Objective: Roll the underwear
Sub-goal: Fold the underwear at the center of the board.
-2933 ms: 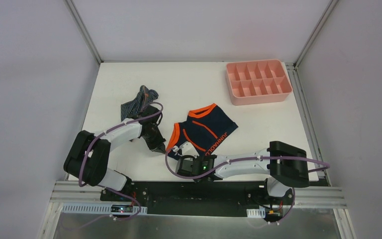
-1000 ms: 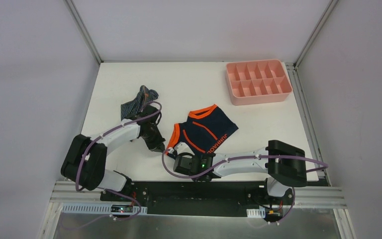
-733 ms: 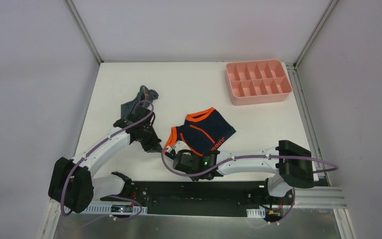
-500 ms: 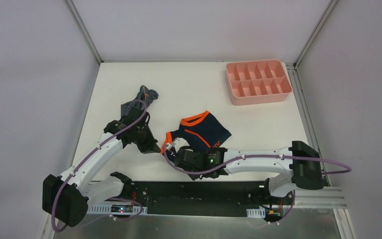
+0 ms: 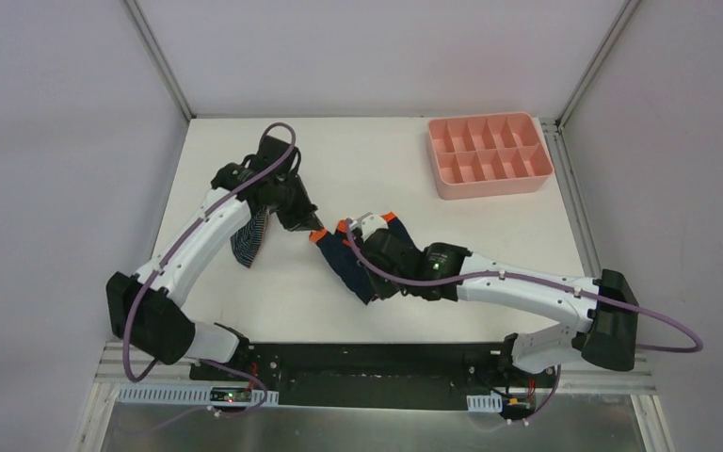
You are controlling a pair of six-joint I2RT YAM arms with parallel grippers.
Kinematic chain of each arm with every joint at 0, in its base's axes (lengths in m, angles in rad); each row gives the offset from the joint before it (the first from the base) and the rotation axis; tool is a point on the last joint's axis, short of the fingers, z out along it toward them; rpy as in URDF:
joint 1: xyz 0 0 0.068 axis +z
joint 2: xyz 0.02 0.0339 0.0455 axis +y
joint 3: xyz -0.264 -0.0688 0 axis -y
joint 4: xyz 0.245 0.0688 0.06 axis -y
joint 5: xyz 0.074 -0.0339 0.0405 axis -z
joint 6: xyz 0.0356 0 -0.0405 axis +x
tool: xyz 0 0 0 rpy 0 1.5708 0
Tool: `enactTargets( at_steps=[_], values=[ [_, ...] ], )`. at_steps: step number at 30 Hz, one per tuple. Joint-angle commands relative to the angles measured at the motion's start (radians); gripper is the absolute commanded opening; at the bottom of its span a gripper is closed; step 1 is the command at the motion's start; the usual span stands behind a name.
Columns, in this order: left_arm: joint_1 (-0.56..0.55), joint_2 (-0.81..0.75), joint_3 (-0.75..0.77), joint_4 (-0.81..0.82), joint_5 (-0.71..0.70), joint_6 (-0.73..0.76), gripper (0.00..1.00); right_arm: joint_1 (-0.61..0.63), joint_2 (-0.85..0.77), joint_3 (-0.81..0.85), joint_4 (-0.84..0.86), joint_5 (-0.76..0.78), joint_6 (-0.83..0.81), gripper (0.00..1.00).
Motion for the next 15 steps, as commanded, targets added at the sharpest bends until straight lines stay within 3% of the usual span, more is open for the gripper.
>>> enactTargets(
  at_steps=[1,15],
  values=[
    [-0.005,0.141,0.176,0.030,0.002,0.065,0.00,-0.110,-0.063,0.001,-0.008,-0.009,-0.043,0.00],
    [-0.077,0.608,0.546,0.082,0.108,0.080,0.00,-0.308,-0.084,-0.093,0.047,-0.068,-0.019,0.00]
  ],
)
